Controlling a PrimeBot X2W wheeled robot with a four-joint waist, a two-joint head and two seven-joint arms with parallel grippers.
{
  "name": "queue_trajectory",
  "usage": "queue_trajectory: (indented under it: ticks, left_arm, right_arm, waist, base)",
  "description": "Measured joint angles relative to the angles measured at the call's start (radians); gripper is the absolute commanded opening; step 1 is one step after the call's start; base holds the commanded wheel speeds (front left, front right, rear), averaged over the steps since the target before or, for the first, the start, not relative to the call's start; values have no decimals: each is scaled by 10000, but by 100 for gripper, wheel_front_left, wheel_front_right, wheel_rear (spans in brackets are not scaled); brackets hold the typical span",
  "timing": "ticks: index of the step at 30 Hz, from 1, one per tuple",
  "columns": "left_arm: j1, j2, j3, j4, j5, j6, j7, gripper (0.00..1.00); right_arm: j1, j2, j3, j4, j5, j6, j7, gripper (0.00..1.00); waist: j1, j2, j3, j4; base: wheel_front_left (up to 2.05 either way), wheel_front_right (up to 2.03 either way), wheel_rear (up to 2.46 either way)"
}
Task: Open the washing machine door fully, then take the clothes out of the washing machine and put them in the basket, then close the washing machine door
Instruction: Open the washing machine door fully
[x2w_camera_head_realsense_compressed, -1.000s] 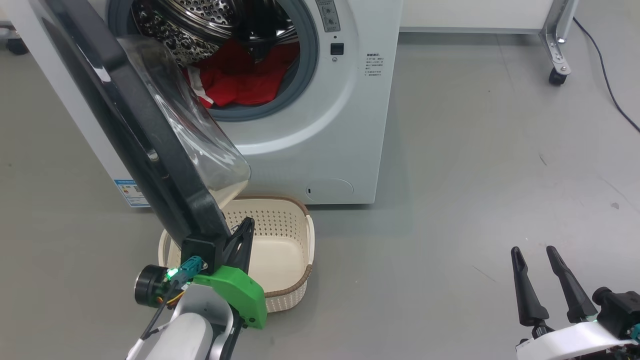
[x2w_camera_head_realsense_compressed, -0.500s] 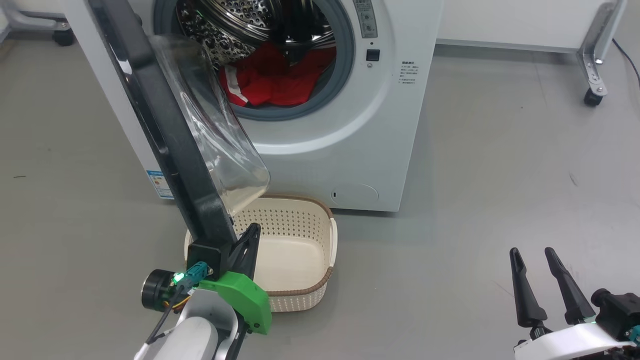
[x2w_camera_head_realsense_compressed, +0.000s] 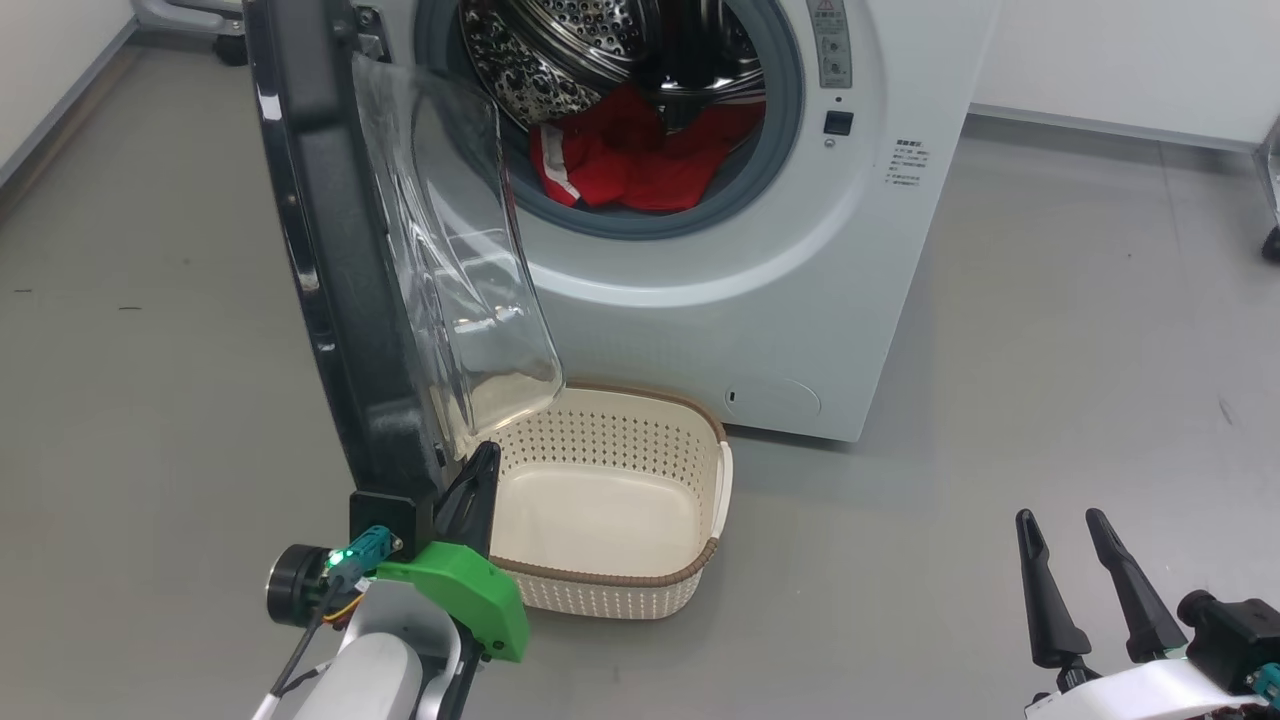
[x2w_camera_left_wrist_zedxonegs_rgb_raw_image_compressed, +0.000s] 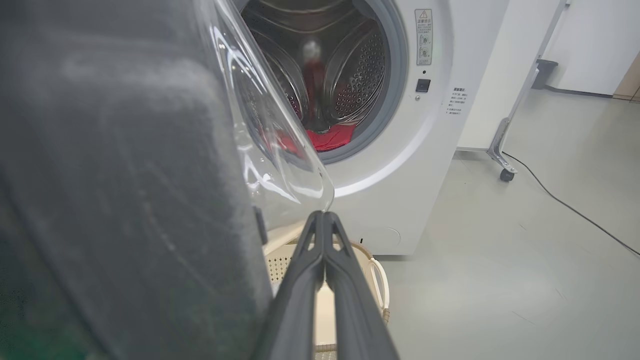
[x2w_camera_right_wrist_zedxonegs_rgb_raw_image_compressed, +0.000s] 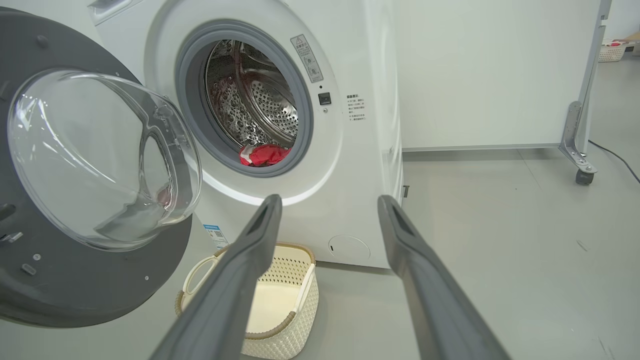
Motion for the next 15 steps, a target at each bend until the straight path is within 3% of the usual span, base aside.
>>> queue_trajectory:
  ticks: [15]
  left_arm:
    - [1,4,727,63,-290,77,-328,0]
  right_arm:
    - [43,-75,52,-128,-15,0,0,100]
  waist:
    - [0,0,250,859]
  base:
    - [0,0,0]
